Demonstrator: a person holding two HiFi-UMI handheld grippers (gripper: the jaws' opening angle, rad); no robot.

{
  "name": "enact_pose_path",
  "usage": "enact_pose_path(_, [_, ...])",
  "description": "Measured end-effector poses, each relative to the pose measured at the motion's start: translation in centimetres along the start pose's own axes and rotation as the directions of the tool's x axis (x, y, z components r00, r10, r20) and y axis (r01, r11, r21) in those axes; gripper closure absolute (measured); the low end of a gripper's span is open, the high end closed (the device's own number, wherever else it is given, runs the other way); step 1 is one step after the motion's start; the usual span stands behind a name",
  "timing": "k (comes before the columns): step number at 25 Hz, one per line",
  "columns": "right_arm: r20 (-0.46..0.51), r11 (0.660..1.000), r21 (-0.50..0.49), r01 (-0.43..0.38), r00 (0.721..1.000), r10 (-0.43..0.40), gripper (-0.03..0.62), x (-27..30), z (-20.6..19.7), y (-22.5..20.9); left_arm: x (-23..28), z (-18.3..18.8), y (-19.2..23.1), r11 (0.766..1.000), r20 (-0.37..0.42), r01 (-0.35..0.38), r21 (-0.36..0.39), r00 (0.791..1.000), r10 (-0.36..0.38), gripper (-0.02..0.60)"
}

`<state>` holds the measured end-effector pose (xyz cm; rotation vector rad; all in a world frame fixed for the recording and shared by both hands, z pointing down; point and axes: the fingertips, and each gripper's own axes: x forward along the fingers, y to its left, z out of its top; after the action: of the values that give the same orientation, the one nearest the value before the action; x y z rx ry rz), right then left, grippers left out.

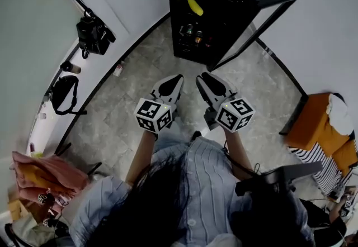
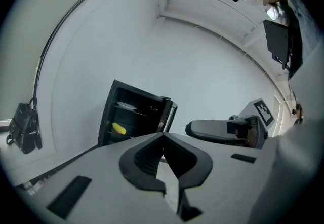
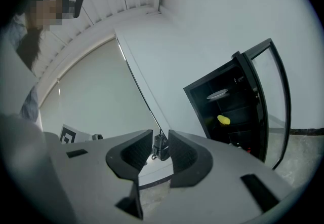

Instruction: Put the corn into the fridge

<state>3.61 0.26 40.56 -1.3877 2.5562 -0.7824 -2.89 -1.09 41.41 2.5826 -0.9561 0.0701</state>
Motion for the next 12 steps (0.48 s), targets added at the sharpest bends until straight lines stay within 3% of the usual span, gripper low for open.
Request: enact_pose_path(12, [0.023,0.996,-0.013,-0.083,0.996,0.083,0.519,-9.8,-2.0,1.7,-3.8,-3.3,-7.8,0.994,0.040,-0.107,-0.003,0.993,0.107,0.575])
